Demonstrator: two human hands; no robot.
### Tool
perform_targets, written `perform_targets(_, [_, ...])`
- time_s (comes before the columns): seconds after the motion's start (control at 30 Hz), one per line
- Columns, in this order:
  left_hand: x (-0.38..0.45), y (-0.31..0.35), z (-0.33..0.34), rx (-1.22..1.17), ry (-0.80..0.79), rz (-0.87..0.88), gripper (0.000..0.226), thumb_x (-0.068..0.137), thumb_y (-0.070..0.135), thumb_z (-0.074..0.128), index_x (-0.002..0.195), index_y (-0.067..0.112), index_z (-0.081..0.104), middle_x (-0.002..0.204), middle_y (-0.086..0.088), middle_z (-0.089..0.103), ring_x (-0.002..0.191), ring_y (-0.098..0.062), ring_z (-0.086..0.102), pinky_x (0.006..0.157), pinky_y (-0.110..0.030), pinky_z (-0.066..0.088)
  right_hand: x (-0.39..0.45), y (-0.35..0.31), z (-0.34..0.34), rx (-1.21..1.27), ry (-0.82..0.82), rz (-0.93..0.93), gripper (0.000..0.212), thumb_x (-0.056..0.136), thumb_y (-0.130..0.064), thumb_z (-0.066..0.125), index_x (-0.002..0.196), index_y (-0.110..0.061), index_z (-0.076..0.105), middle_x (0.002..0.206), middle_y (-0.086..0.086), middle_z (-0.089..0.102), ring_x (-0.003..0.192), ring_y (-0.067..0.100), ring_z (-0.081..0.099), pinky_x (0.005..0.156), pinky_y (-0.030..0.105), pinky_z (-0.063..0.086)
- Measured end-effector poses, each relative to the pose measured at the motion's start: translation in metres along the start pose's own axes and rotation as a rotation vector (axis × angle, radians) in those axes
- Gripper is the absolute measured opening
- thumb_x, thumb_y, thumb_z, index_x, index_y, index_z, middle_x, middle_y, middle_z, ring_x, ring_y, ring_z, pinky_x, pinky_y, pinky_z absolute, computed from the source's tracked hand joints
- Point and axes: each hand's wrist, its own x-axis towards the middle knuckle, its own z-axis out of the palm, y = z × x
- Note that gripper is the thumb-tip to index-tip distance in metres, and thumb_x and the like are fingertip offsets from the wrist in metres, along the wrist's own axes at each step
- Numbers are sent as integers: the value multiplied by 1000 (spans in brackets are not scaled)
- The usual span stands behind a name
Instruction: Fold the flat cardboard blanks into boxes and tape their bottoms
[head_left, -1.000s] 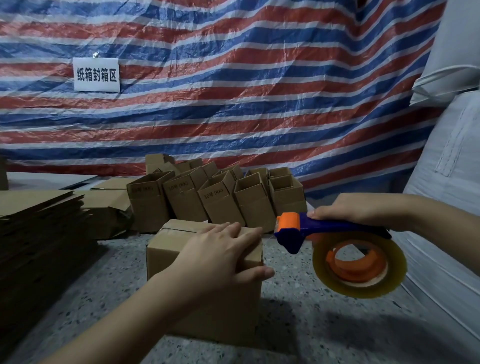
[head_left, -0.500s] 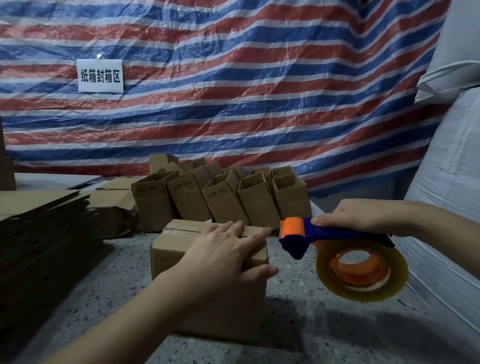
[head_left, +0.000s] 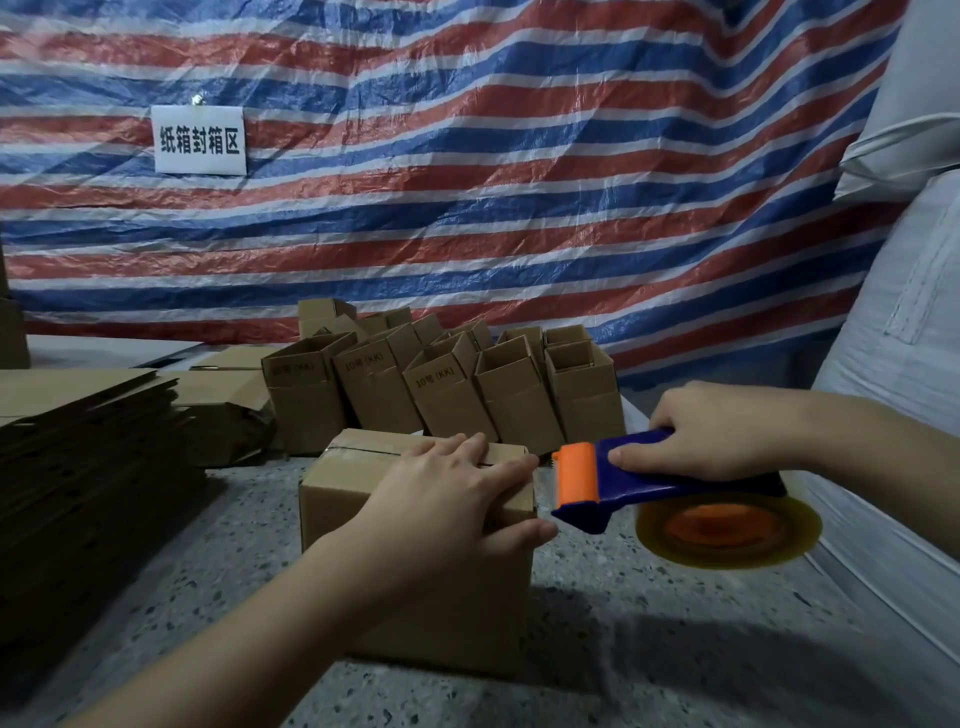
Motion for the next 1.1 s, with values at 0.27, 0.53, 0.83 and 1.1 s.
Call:
perform_targets(0.27, [2,1,-2,45,3,6,88,74,86,6,153,48,10,162,-6,26,148,-23,25,117,-38,23,-13,-43,-16,-415,157,17,57,82,-80,45,78,-24,54,73,-3,62,65,14,61,54,29,44])
perform_targets(0.53, [-1,0,-1,31,26,2,92,69,87,0,152,49,11,162,-6,25,148,-22,25,118,-37,21,-21,-48,23,-865,120,-2,39,94,-50,48,77,-15,50,75,5,51,63,21,49,64,34,52])
perform_targets(0.83, [2,-2,2,22,36,-3,93,68,89,-2,151,49,13,161,-7,27,147,-25,26,117,-41,23,6,15,99,-376,378,193,58,92,-75,35,67,-24,46,65,-7,48,53,11,41,44,27,25])
perform_targets(1.1, [3,-2,7,13,66,2,93,69,91,-5,150,49,13,160,-7,29,147,-27,27,116,-42,24,1,-7,176,-174,535,193,55,87,-81,37,88,-28,52,83,-7,70,72,12,66,55,28,34])
